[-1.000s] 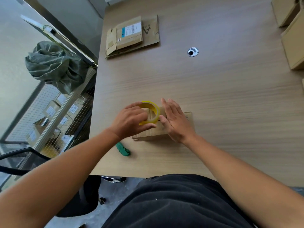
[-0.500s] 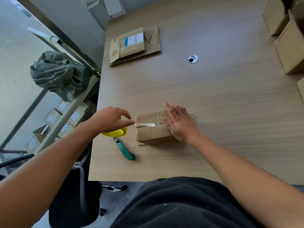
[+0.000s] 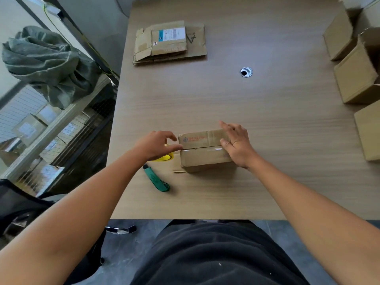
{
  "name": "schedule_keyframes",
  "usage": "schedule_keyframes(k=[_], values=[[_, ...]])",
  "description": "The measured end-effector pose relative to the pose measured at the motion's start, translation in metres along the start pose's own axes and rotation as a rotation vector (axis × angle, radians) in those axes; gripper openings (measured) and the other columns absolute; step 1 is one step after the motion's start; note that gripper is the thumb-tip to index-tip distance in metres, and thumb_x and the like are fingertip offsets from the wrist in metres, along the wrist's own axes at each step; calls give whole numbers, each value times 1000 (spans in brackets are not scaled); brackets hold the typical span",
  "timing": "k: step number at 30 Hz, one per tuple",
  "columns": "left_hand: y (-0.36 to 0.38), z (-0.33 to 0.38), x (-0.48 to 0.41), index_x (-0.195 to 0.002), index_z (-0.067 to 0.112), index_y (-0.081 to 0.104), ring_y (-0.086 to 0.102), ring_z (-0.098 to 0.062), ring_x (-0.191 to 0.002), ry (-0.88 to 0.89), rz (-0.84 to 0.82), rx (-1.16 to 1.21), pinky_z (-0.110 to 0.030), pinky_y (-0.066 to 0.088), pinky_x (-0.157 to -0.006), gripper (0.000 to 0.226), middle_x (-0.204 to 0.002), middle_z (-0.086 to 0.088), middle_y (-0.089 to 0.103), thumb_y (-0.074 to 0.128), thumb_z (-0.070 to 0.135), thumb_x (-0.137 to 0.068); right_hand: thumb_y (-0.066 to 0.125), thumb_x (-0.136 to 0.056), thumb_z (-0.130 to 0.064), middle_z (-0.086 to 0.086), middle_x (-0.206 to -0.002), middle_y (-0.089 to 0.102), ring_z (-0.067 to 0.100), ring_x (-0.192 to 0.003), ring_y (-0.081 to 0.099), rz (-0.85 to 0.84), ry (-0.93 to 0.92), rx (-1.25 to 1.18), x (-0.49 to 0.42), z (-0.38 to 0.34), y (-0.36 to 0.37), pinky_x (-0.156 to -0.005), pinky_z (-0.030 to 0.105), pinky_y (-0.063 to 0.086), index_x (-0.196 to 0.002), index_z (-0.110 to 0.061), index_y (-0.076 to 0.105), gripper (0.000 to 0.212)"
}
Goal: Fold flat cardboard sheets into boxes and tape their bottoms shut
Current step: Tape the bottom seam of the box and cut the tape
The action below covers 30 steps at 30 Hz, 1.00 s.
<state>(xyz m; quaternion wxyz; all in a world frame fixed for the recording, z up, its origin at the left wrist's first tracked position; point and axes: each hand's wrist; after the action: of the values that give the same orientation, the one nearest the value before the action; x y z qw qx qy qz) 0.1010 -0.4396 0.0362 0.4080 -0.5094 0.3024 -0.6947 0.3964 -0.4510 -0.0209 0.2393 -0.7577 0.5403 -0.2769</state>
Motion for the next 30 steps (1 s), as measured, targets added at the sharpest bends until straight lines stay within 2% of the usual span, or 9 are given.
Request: schedule_keyframes(k=[4,8,13,17,19,21,24,27,30], values=[[12,-8,0,-141,34,50,61,-16,-107,81,-76,100,-37,51,-90,58,-125,10,65,58,62,-90,47,-107,-27,-10,-163,14,1,-147,9,-62,264,-520,10,1,0,-122,28,6,-159,-40,8,66],[23,-20,-8,-152,36,36,53,-20,-130,171,-93,245,-43,44,-107,64,-147,11,52,55,56,-95,44,-103,-40,-11,-166,16,12,-149,26,-50,438,-876,0,2,0,-121,48,29,-159,-40,6,68],[20,-30,-28,-147,37,40,61,-16,-109,250,-223,309,-45,49,-100,72,-141,11,57,49,69,-83,40,-103,-46,-3,-168,11,7,-152,11,-60,315,-475,-7,3,0,-126,32,8,-162,-23,7,71],[16,-29,-37,-143,32,45,62,-20,-109,298,-239,266,-46,51,-97,69,-139,8,59,51,67,-84,54,-100,-35,16,-159,33,32,-153,17,412,-73,250,21,-19,4,-125,49,16,-151,1,35,65],[16,-30,-41,-142,33,45,61,-23,-114,306,-234,245,-45,50,-98,63,-139,8,59,55,65,-88,60,-97,-25,19,-151,46,38,-150,27,472,-338,262,47,-51,30,-121,57,24,-141,6,49,55],[16,-29,-44,-141,32,46,61,-23,-115,322,-220,240,-40,48,-98,59,-139,7,59,60,59,-91,64,-95,-21,19,-145,52,36,-146,36,308,-502,201,74,-82,76,-120,54,29,-135,5,56,49],[13,-27,-45,-140,28,48,60,-23,-115,370,-207,212,-34,46,-95,56,-139,4,60,61,55,-92,65,-96,-30,15,-144,53,29,-142,41,37,-410,143,91,-100,157,-115,47,38,-140,0,53,55],[11,-27,-46,-140,26,48,59,-21,-116,393,-200,165,-30,43,-90,56,-139,5,60,60,54,-94,62,-95,-44,15,-148,46,32,-140,39,-19,-167,181,63,-104,215,-114,48,38,-148,-3,42,70],[10,-29,-46,-141,25,49,59,-20,-118,404,-179,138,-26,40,-86,57,-138,6,61,59,56,-94,65,-90,-50,17,-134,54,37,-119,49,-62,-56,312,26,-112,249,-101,48,42,-147,-4,42,76]])
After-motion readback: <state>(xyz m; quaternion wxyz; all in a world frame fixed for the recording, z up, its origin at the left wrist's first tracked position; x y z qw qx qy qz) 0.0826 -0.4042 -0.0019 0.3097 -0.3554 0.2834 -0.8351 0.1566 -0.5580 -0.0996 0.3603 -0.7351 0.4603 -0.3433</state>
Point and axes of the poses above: each hand's wrist, its own x-axis away from the middle knuckle, its own y-axis out of the palm, z = x × y
